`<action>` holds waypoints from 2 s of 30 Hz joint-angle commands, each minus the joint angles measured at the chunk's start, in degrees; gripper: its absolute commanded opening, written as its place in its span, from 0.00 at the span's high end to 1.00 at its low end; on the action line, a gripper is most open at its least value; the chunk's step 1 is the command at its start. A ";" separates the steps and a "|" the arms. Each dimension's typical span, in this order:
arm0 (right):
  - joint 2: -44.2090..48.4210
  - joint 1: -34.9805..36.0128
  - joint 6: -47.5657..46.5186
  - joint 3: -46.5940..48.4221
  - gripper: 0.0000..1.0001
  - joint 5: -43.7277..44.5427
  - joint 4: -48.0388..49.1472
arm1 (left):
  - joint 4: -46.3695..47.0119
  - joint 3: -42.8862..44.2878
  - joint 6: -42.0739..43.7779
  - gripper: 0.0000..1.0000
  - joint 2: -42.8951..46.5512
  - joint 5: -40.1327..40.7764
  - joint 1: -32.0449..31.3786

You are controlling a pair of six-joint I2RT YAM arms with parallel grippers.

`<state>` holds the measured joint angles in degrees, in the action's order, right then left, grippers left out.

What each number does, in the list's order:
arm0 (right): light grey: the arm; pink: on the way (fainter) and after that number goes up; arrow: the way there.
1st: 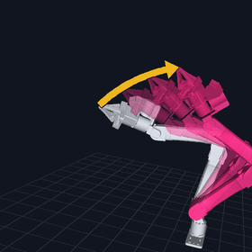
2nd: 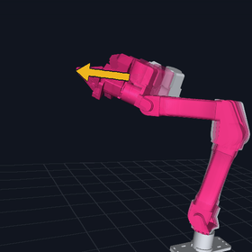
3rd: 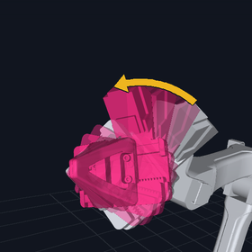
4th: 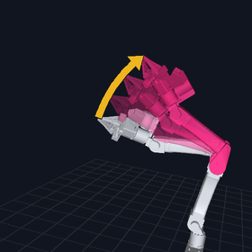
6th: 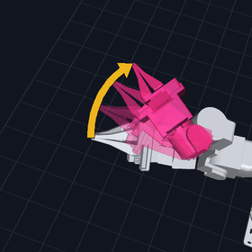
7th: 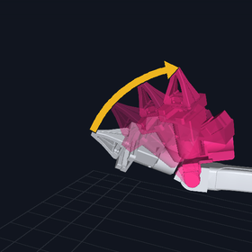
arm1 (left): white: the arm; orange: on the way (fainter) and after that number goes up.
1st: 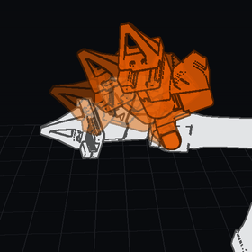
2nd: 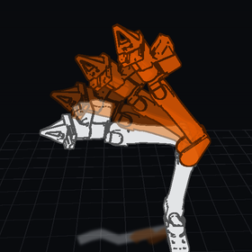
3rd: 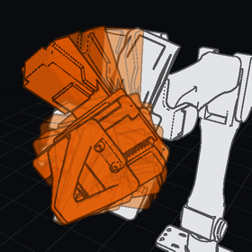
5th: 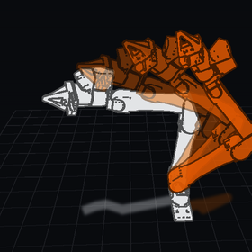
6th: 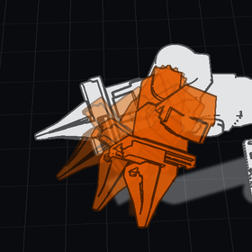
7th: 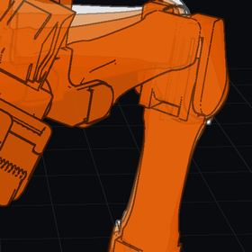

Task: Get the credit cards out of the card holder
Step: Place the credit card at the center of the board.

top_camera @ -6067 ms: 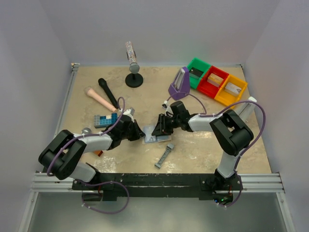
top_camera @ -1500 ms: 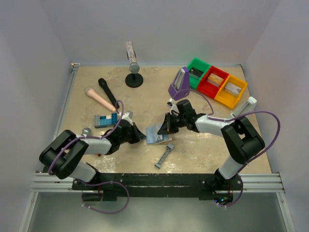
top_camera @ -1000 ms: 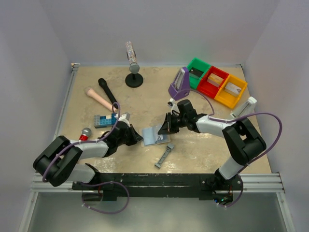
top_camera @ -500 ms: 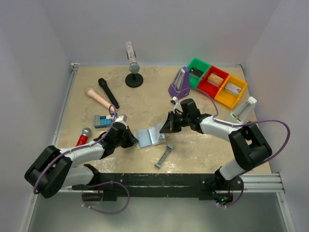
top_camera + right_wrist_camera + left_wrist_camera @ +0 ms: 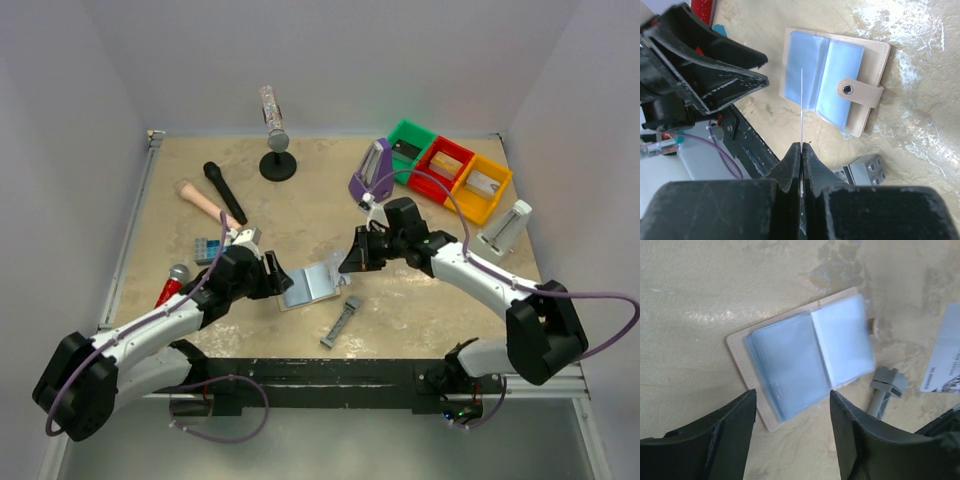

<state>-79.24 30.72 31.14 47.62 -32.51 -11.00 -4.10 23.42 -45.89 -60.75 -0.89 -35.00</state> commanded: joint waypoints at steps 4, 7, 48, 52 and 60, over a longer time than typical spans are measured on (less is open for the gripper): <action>4.09 1.27 -11.70 5.20 1.00 -10.10 -10.87 | 7.13 0.67 3.34 0.31 12.31 -8.14 0.11; 4.01 3.55 -14.87 7.22 1.00 -15.72 -14.74 | 16.38 -1.71 5.97 0.32 15.13 -16.84 0.37; 6.38 15.33 -23.93 15.93 1.00 -23.13 -29.16 | 24.84 3.30 2.65 0.45 13.55 -54.75 -0.24; 5.77 15.51 -23.75 16.98 1.00 -22.60 -29.51 | 24.49 3.30 2.65 0.48 13.64 -54.66 -0.42; 4.98 15.95 -24.02 17.86 1.00 -22.07 -30.21 | 25.54 3.39 1.51 0.62 12.85 -55.80 -0.50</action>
<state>-74.11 46.17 7.88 62.92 -54.89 -40.16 19.42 24.29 -43.09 -47.51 -54.48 -35.29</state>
